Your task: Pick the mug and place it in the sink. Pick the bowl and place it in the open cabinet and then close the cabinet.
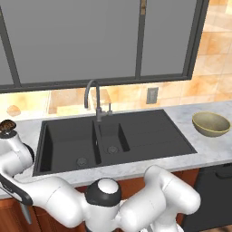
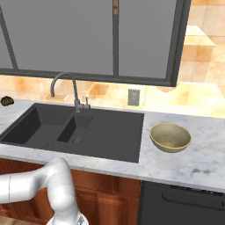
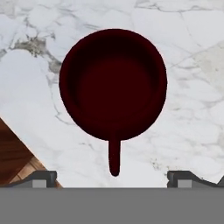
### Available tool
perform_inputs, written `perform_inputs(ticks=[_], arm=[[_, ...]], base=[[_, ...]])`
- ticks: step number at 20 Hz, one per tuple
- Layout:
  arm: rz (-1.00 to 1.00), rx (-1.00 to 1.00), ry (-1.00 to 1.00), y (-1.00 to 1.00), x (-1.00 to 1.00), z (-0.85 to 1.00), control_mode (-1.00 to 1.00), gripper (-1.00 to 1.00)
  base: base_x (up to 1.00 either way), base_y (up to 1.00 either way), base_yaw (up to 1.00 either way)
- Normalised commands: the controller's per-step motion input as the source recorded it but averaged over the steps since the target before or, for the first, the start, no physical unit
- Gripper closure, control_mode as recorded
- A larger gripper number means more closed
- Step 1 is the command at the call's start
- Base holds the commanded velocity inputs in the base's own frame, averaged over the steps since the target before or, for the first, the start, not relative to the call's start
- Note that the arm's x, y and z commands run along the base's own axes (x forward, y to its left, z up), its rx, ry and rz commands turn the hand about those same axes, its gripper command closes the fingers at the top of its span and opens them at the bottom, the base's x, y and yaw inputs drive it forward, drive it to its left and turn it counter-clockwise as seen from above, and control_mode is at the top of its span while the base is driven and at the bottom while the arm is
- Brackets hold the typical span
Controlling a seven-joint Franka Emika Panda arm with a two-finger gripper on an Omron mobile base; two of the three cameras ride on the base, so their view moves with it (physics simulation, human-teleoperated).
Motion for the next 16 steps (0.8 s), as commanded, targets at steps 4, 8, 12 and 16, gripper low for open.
perform_inputs(ticks=[4,8,12,16], arm=[[0.0,0.0,0.03,0.06,0.15,-0.16,-1.0,-1.0],[0.0,0.0,0.0,0.01,0.25,-0.12,-1.0,-1.0],[0.0,0.0,0.03,0.04,0.26,-0.08,-1.0,-1.0],[0.0,0.0,0.02,0.23,0.15,-0.15,-1.0,-1.0]], base=[[0.0,0.0,0.0],[0.0,0.0,0.0],[0.0,0.0,0.0],[0.0,0.0,0.0]])
